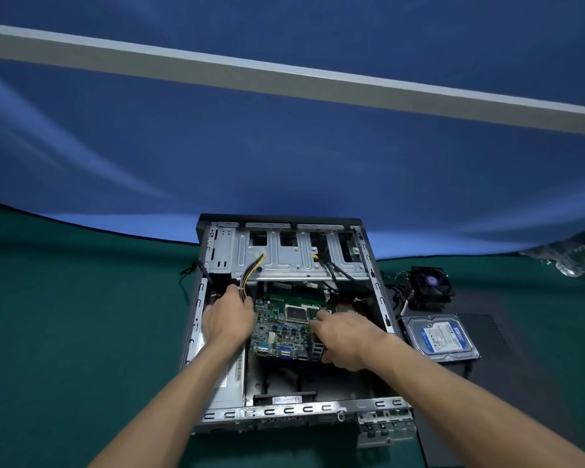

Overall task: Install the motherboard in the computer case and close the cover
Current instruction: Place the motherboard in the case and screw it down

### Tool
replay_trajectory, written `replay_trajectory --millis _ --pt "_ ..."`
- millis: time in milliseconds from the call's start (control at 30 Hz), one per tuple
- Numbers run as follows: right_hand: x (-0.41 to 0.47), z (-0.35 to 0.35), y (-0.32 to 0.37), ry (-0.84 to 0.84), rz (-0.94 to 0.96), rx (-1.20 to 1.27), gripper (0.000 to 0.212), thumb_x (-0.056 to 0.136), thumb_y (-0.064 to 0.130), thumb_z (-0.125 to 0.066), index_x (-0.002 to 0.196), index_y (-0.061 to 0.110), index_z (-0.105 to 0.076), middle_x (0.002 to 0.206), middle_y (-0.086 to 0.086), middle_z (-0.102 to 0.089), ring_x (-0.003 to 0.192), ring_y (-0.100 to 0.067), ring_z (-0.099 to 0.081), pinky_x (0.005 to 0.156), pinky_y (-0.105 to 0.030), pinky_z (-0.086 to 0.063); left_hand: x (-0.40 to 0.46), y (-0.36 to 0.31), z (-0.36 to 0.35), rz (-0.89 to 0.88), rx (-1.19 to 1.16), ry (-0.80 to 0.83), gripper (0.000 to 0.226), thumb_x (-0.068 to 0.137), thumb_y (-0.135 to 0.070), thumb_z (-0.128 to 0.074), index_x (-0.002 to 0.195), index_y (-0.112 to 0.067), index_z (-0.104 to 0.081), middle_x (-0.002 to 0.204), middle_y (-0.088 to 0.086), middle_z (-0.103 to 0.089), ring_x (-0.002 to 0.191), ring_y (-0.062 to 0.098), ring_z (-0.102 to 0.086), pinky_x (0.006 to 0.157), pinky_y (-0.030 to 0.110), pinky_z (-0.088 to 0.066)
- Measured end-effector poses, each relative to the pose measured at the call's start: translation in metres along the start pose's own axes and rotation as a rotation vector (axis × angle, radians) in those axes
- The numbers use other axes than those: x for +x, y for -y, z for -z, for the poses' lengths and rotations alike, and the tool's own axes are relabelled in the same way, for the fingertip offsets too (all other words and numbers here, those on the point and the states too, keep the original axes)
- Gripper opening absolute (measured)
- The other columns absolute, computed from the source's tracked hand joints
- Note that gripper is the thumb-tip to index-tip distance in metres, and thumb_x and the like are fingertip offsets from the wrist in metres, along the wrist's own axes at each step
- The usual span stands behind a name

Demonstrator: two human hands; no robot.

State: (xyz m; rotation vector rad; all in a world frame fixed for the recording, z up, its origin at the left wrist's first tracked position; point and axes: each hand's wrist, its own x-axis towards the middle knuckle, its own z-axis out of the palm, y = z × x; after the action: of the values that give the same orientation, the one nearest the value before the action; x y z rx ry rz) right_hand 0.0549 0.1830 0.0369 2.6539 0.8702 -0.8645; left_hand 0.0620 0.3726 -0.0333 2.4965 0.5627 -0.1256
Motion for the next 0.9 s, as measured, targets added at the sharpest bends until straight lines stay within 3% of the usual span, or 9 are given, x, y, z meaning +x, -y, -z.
replay_trajectory --millis 167,267,433,567,667,767,900 --pt "0.016 -0.020 -0.007 -0.033 -0.054 -0.066 0.054 0.093 0.026 -0.059 0.140 0.011 -0.038 0.138 -0.011 -0.042 0.127 -0.031 -0.044 0.105 -0.045 -0.032 -0.011 0.006 -0.004 -0.050 -0.117 -0.083 0.019 0.096 -0.032 -0.047 0.081 -0.020 -0.049 0.066 -0.005 -0.063 0.070 0.019 -0.060 0.071 0.034 -0.049" --pt "0.027 -0.026 -0.010 -0.092 -0.088 -0.052 0.055 0.093 0.029 -0.059 0.141 0.012 -0.037 0.139 -0.010 -0.042 0.127 -0.031 -0.043 0.106 -0.045 -0.030 -0.016 0.009 -0.004 -0.056 -0.171 -0.081 0.021 0.094 -0.037 -0.052 0.078 -0.023 -0.053 0.065 -0.009 -0.062 0.071 0.017 -0.060 0.068 0.037 -0.053" --pt "0.045 -0.037 -0.004 -0.145 -0.130 -0.007 0.050 0.092 0.032 -0.059 0.136 0.016 -0.042 0.137 -0.009 -0.044 0.126 -0.029 -0.044 0.105 -0.043 -0.031 -0.016 0.009 -0.005 -0.169 -0.033 -0.119 0.019 0.093 -0.039 -0.054 0.089 -0.022 -0.062 0.060 -0.011 -0.060 0.062 0.010 -0.057 0.086 0.035 -0.045" --pt "0.051 -0.063 0.003 -0.092 -0.192 0.003 0.051 0.092 0.018 -0.059 0.138 0.017 -0.037 0.144 -0.010 -0.037 0.130 -0.029 -0.040 0.109 -0.044 -0.029 -0.015 0.012 -0.008 -0.220 -0.018 -0.138 0.015 0.092 -0.031 -0.055 0.089 -0.022 -0.066 0.068 -0.012 -0.064 0.063 0.006 -0.056 0.085 0.029 -0.043" --pt "0.051 -0.079 0.002 -0.064 -0.241 0.099 0.060 0.090 0.014 -0.062 0.141 0.021 -0.032 0.148 -0.008 -0.032 0.130 -0.027 -0.041 0.108 -0.041 -0.033 -0.016 0.011 -0.012 -0.351 0.105 -0.049 0.014 0.093 -0.030 -0.050 0.089 -0.025 -0.063 0.072 -0.013 -0.059 0.069 0.004 -0.053 0.086 0.024 -0.041" --pt "0.053 -0.085 0.001 -0.082 -0.275 0.276 0.057 0.088 0.009 -0.064 0.137 0.024 -0.040 0.143 -0.005 -0.037 0.120 -0.026 -0.051 0.097 -0.036 -0.044 -0.017 0.008 -0.017 -0.579 0.279 0.080 0.017 0.094 -0.027 -0.042 0.090 -0.024 -0.058 0.075 -0.011 -0.054 0.073 0.006 -0.047 0.089 0.025 -0.042" --pt "0.051 -0.085 -0.003 -0.098 -0.310 0.480 0.041 0.088 0.029 -0.067 0.125 0.025 -0.051 0.125 0.002 -0.049 0.108 -0.022 -0.058 0.088 -0.029 -0.044 -0.012 -0.005 -0.018 -0.798 0.606 0.225 0.015 0.089 -0.012 -0.046 0.093 -0.016 -0.060 0.087 0.003 -0.066 0.084 0.020 -0.058 0.090 0.035 -0.042"
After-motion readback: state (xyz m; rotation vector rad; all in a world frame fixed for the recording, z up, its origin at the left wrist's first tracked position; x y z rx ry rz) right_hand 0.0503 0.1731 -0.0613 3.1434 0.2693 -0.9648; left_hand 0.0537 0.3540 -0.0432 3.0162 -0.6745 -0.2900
